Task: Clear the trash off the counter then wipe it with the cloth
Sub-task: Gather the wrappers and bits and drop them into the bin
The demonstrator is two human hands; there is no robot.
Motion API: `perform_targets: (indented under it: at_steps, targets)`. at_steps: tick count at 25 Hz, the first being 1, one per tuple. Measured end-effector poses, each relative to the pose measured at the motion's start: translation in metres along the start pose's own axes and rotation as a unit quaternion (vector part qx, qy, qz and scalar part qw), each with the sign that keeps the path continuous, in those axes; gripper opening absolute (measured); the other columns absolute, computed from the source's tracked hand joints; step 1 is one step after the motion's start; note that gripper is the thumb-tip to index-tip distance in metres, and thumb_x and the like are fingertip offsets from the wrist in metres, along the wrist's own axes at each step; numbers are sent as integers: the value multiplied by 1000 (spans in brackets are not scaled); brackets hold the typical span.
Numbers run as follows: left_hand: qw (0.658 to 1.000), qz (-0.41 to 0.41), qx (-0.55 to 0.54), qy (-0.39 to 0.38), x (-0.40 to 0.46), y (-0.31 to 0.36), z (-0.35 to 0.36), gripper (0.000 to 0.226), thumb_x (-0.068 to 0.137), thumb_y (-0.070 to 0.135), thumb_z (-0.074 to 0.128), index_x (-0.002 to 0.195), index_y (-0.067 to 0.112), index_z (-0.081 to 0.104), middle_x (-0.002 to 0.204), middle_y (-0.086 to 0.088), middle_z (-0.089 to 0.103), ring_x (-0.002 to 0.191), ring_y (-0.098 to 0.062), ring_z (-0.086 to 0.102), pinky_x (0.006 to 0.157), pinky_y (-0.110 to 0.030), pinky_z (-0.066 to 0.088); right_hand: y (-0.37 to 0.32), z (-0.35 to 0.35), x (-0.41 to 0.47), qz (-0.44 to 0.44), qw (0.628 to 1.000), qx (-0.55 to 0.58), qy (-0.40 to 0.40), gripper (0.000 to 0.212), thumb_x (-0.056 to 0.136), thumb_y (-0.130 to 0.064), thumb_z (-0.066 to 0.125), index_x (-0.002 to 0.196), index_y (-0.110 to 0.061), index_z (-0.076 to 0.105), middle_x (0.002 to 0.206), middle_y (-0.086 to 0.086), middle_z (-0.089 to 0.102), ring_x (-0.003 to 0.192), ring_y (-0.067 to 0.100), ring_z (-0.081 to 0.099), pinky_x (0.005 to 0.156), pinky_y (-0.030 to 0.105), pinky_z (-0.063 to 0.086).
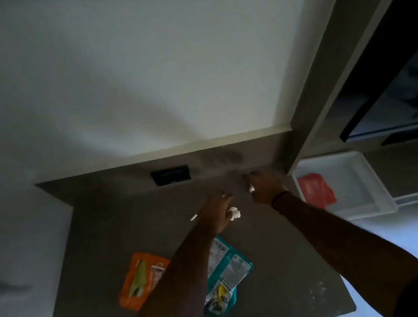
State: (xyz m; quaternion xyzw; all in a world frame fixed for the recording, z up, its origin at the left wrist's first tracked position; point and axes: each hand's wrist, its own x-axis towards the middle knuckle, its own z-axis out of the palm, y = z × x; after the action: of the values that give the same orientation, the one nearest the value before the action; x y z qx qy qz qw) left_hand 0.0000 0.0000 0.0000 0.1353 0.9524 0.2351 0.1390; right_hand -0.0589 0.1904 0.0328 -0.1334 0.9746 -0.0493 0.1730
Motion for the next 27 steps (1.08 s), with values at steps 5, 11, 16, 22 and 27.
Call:
perform_targets:
  at_steps: [5, 11, 16, 22, 27]
  targets:
    - [998, 20, 12, -64, 28, -25, 42, 44, 99, 20, 60, 143, 21, 61, 156, -6, 51, 150, -23, 39, 125, -34, 32, 14, 43, 23, 66, 995, 39, -65, 56, 88, -11, 57, 143, -18, 50, 154, 13, 38, 139, 35, 41, 112, 46, 41]
    - [999, -1, -50, 4, 24, -22, 38, 33, 89, 9, 69, 121, 11, 76, 126, -11, 70, 119, -27, 66, 107, -36, 51, 18, 59, 2, 115, 985, 130, 5, 35, 92, -19, 58, 125, -11, 65, 132, 13, 62, 124, 32, 57, 103, 37, 47]
    - [981, -44, -163, 95, -45, 11, 30, 21, 85, 7, 77, 106, 3, 76, 105, -15, 75, 94, -29, 72, 88, -43, 59, 0, 60, -74, 82, 952, 278, 98, 26, 76, -15, 74, 102, -11, 74, 101, 8, 77, 94, 24, 73, 82, 35, 58]
    - [953, -34, -224, 202, -195, 50, 81, 22, 77, 1, 86, 97, 5, 77, 98, -1, 71, 88, -13, 67, 78, -13, 52, -13, 119, -209, -12, 921, 354, 165, 16, 71, -13, 80, 87, -14, 81, 87, -1, 80, 76, -2, 68, 72, -1, 44]
    - [958, -106, -247, 98, -277, 77, 144, 17, 86, 7, 79, 102, 7, 75, 99, 0, 69, 87, -15, 68, 79, -29, 57, -13, 179, -308, -33, 918, 374, 127, 17, 77, -18, 77, 93, -19, 78, 87, -11, 76, 72, -14, 63, 68, -2, 44]
